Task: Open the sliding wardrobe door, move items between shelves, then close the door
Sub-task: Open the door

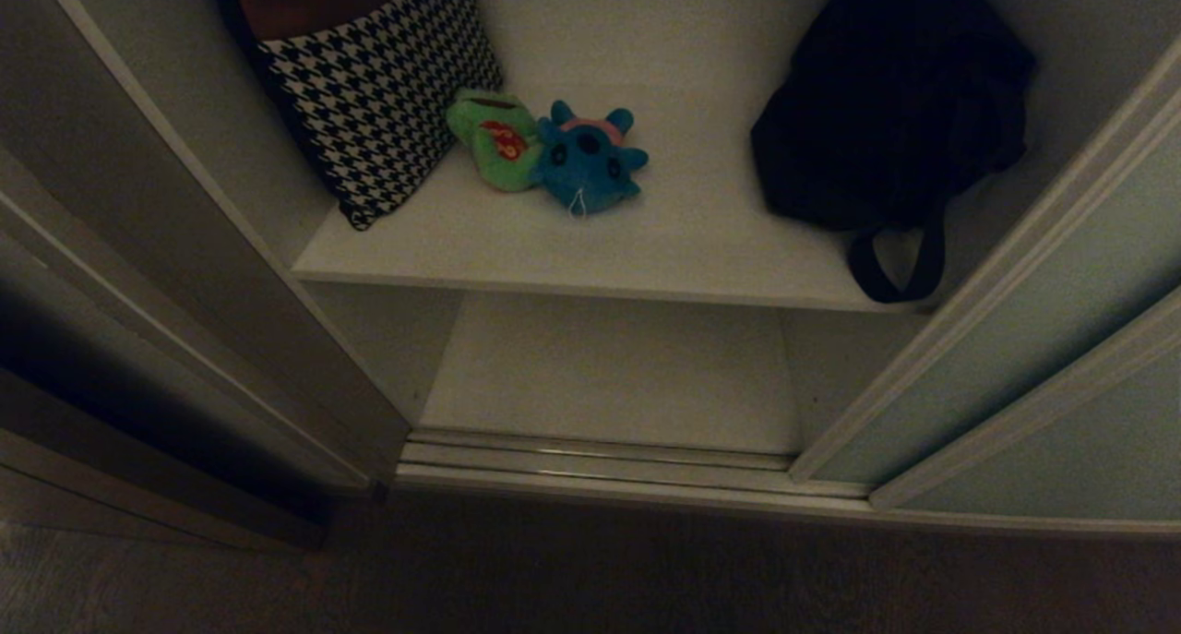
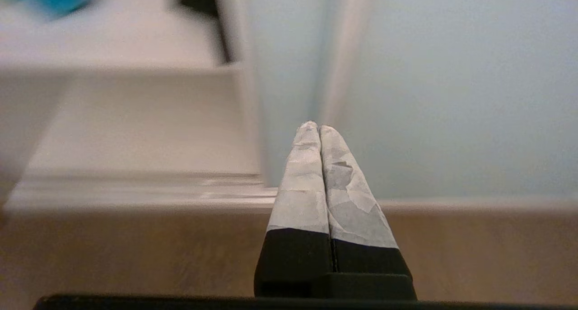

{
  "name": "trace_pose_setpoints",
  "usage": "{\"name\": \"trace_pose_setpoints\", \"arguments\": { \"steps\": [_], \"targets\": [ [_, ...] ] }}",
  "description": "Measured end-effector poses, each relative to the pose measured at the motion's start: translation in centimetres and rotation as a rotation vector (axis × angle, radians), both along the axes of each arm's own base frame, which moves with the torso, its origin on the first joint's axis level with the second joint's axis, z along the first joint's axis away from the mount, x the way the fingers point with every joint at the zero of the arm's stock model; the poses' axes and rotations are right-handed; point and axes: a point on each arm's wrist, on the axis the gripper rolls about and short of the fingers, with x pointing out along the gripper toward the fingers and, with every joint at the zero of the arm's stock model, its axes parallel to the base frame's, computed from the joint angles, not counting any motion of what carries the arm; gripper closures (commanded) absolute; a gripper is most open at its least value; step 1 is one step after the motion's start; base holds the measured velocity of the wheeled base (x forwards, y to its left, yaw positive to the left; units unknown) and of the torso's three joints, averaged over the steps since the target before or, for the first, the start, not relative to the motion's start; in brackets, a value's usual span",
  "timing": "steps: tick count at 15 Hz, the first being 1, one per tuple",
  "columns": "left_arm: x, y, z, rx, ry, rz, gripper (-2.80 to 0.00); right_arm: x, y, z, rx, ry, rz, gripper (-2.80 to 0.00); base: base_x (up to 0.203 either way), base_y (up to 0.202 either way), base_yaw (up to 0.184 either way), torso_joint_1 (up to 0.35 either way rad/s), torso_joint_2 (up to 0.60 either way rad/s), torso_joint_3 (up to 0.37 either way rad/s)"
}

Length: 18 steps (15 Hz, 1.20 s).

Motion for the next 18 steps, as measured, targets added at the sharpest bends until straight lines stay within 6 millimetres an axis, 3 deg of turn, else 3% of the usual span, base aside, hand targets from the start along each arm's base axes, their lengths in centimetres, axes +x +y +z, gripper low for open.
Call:
{"name": "trace_pose_setpoints", "arguments": {
  "steps": [4,7,10,14,18],
  "targets": [
    [0.0,0.0,0.0,0.000,0.000,0.000,0.00,1.3,-0.6,6.0,0.101,0.006,-0.241,0.00,0.000,0.000,0.000,0.000,0.00,0.000],
    [0.0,0.0,0.0,0.000,0.000,0.000,0.00,2.8,-1.1,8.3,0.117,0.045,-0.392,0.00,0.000,0.000,0.000,0.000,0.00,0.000],
    [0.0,0.0,0.0,-0.001,0.000,0.000,0.00,3.0,-1.1,9.7,0.118,0.073,-0.353,0.00,0.000,0.000,0.000,0.000,0.00,0.000],
    [0.0,0.0,0.0,-0.001,0.000,0.000,0.00,1.9,-0.3,12.0,0.193,0.083,-0.149,0.00,0.000,0.000,0.000,0.000,0.00,0.000],
    [0.0,0.0,0.0,-0.001,0.000,0.000,0.00,3.8,0.4,15.0,0.274,0.077,-0.116,0.00,0.000,0.000,0.000,0.000,0.00,0.000]
  ]
}}
